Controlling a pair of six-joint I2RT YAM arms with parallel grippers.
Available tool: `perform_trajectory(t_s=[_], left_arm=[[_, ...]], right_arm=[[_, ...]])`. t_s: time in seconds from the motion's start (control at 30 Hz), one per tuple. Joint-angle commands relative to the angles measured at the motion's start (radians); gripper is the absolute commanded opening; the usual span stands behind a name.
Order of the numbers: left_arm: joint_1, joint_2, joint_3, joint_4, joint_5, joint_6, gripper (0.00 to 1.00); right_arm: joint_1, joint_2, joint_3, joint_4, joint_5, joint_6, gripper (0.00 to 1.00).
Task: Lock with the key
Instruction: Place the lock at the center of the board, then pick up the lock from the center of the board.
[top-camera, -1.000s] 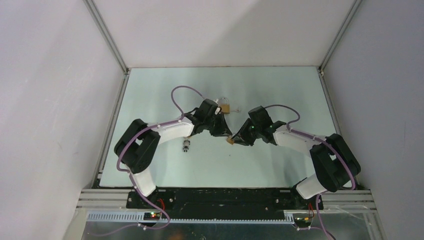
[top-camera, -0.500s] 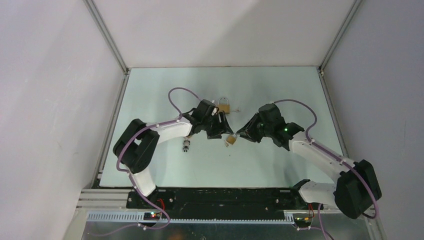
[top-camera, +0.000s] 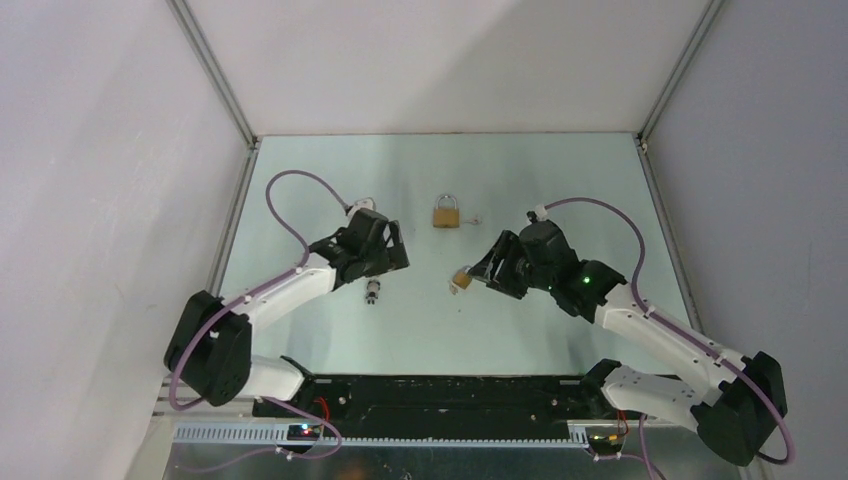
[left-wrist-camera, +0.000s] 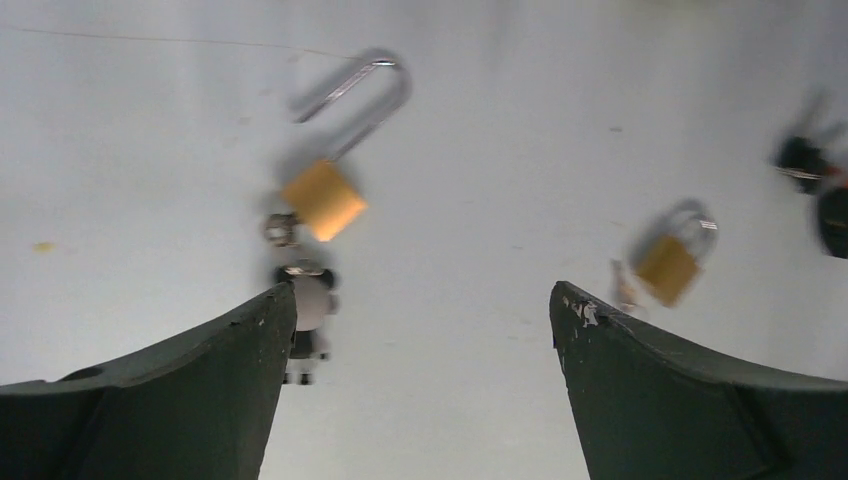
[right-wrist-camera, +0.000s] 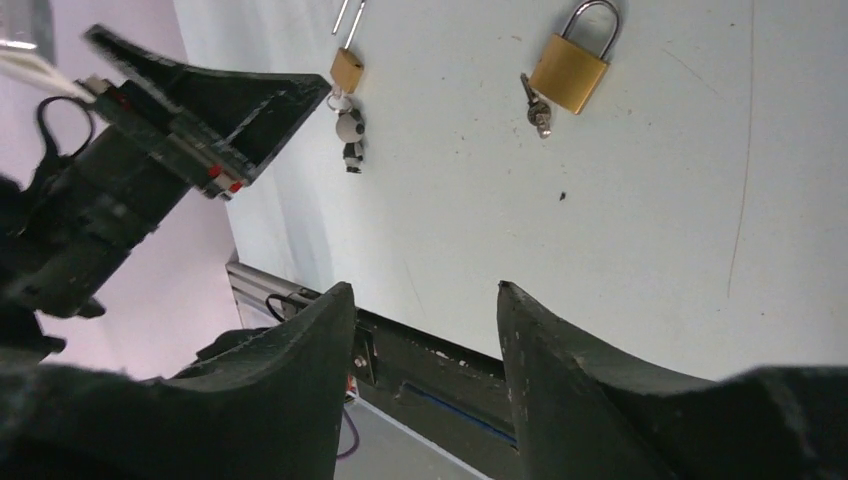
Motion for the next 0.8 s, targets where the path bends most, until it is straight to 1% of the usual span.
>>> perform_trajectory(t_s=[0.0, 0.07, 0.1, 0.17, 0.27, 0.33, 0.5, 0.63, 0.77], left_arm=[[0.027, 0.021, 0.000, -0.089, -0.202, 0.144, 1.00], [0.037, 0.066, 0.032, -0.093, -0.213, 0.217, 1.00], [0.041, 0.104, 0.059, -0.094, -0.201, 0.291, 0.98], [0.043, 0.158, 0.101, -0.102, -0.172, 0.388, 0.96], [0.045, 0.224, 0.142, -0.123, -0.183, 0.460, 0.95], [0.054, 0.274, 0.171, -0.126, -0.164, 0.498, 0.94], [0.077, 0.371, 0.209, -0.137, -0.059, 0.550, 0.78], [0.087, 0.413, 0.203, -0.138, -0.017, 0.542, 0.71], [0.092, 0.432, 0.199, -0.135, 0.005, 0.533, 0.57]], right_arm=[[0.031, -0.052, -0.012, 0.043, 0.036, -0.062, 0.60], [0.031, -0.057, -0.021, 0.056, 0.035, -0.057, 0.61], [0.031, -0.055, -0.022, 0.059, 0.035, -0.056, 0.61], [0.032, -0.049, -0.022, 0.062, 0.032, -0.044, 0.60], [0.032, -0.030, -0.022, 0.064, 0.022, -0.037, 0.58], [0.031, -0.020, -0.022, 0.056, 0.018, -0.031, 0.57], [0.024, -0.014, -0.022, 0.035, 0.009, -0.016, 0.54], [0.027, -0.010, -0.022, 0.023, 0.027, 0.004, 0.53], [0.028, 0.015, -0.022, 0.039, 0.021, 0.010, 0.51]])
